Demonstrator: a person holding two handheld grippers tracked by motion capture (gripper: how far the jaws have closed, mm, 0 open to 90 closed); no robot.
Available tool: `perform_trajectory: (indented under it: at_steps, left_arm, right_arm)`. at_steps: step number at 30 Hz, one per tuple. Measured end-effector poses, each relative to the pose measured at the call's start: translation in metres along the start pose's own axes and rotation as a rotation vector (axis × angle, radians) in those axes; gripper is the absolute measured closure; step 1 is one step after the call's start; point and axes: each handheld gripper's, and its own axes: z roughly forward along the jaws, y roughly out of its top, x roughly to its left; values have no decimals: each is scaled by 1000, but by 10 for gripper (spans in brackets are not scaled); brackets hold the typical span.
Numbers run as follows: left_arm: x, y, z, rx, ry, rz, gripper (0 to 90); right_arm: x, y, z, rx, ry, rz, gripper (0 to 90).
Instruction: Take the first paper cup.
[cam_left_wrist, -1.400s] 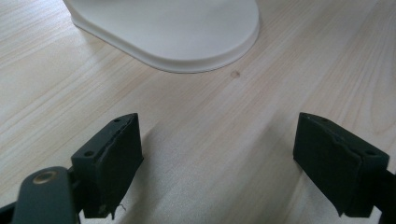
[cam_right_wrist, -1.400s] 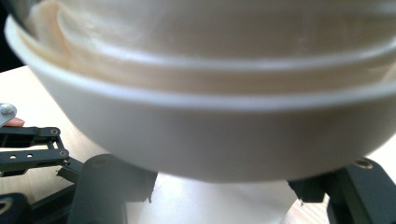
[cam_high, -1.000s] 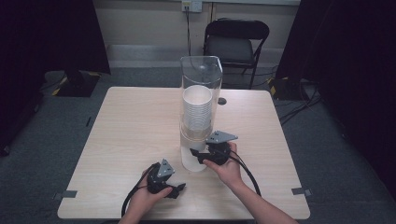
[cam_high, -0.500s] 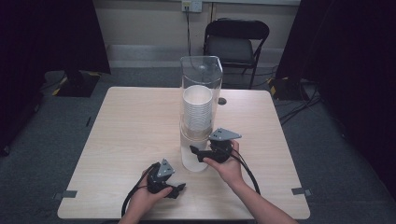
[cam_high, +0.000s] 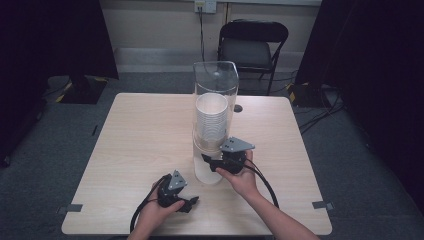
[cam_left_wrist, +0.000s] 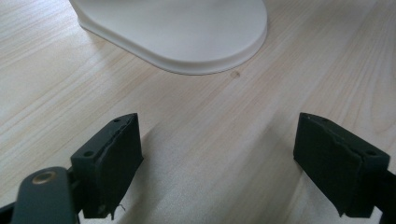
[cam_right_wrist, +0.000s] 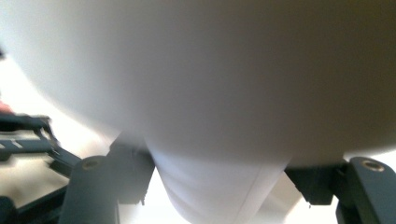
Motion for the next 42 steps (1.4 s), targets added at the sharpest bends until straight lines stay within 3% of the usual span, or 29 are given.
perform_trajectory:
  at_steps: [1, 3, 4, 5, 7, 14, 16, 19, 30, 42]
  left_arm:
    - [0, 0, 0, -1, 2, 1, 148]
    - [0, 0, 0, -3, 2, -2, 148]
    - [0, 0, 0, -3, 2, -2, 148]
    - [0, 0, 0, -2, 6, 5, 148]
    - [1, 0, 0, 0, 4, 9, 147]
    - [1, 0, 0, 1, 5, 14, 147]
    - [1, 0, 0, 2, 5, 13, 147]
    - [1, 0, 0, 3, 5, 12, 147]
    - [1, 0, 0, 0, 6, 9, 147]
    - [1, 1, 0, 4, 8, 5, 147]
  right_arm:
    - [0, -4, 1, 43, 2, 21, 354]
    - [-1, -26, 6, 177, 24, 21, 367]
    - [-2, -39, 5, 160, 12, 56, 361]
    - [-1, -44, 0, 129, 0, 53, 356]
    - [1, -45, -3, 118, 13, 58, 344]
    - [-10, -48, -16, 150, 35, 36, 324]
    - [-9, -55, -19, 150, 41, 33, 324]
    - [-8, -55, -23, 159, 38, 6, 321]
    - [-10, -59, -40, 191, 32, -22, 316]
    - [-24, -76, -66, 210, 9, -4, 309]
